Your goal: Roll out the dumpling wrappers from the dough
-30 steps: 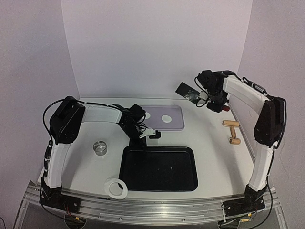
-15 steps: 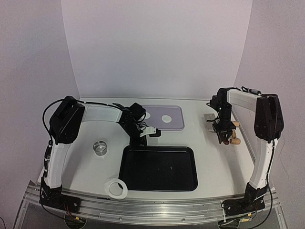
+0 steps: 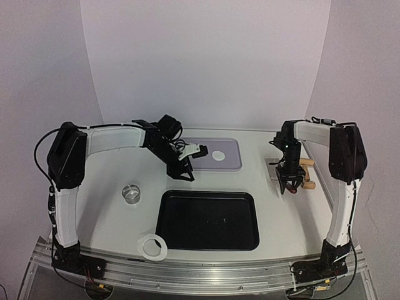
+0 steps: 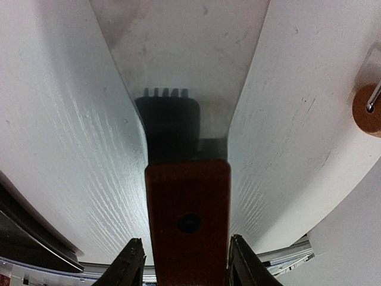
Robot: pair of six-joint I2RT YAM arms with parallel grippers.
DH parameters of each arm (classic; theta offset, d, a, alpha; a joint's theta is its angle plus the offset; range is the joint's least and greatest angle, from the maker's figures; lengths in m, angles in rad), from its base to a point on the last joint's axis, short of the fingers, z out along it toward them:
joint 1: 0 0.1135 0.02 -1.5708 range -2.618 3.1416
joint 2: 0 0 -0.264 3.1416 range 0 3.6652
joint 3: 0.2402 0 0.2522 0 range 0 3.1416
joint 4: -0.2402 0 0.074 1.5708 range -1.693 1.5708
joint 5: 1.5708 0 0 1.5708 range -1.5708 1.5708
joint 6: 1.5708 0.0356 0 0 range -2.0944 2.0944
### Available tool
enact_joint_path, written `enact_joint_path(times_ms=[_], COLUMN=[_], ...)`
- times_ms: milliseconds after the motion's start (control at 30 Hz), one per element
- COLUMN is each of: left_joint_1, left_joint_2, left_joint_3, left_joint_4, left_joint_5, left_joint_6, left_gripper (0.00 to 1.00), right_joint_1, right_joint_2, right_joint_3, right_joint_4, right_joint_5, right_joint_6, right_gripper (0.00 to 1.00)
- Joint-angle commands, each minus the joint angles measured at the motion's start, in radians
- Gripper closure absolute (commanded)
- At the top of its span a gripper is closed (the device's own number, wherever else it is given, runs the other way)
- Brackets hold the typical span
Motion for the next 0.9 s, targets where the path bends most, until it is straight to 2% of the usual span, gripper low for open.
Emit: enact_joint_path(times_ms=[0,133,333,467,567,633,767,867], left_joint_1=[0.1,0.213,0.459,0.643,0.763,0.813,0.825,0.825], left_joint_2=[-0.153,-0.257,-0.42,-0.578,-0.717,-0.832,-1.079,-1.213], left_joint_3=[-0.009,-0.048,-0.12,-0.271,-0.431,-0.56,-0.848,-0.989], left_joint_4=[-0.01,-0.022,-0.067,0.003,0.091,0.174,0.388,0.498], left_joint_5=[0.09,0.086,0.075,0.031,-0.013,-0.059,-0.213,-0.338], left_joint_6=[-0.127,-0.217,-0.338,-0.404,-0.463,-0.506,-0.632,-0.808], left_gripper=[0.46,0.4,0.33,0.3,0.24,0.19,0.06,0.01], right_joint_1=[-0.006,-0.004,-0.005,-0.006,-0.013,-0.027,-0.075,-0.097], right_joint_2=[-0.021,-0.031,-0.112,-0.245,-0.409,-0.578,-0.836,-0.964], right_joint_3=[0.049,0.138,0.309,0.334,0.206,0.014,-0.346,-0.546], right_joint_4=[-0.129,-0.182,-0.197,-0.076,0.135,0.316,0.604,0.731], right_joint_5=[0.005,0.028,0.036,0.04,0.044,0.058,0.072,0.069], right_joint_6=[0.001,-0.017,-0.051,-0.067,-0.067,-0.069,-0.096,-0.125], right_gripper=[0.46,0.14,0.09,0.08,0.07,0.06,0.04,0.03])
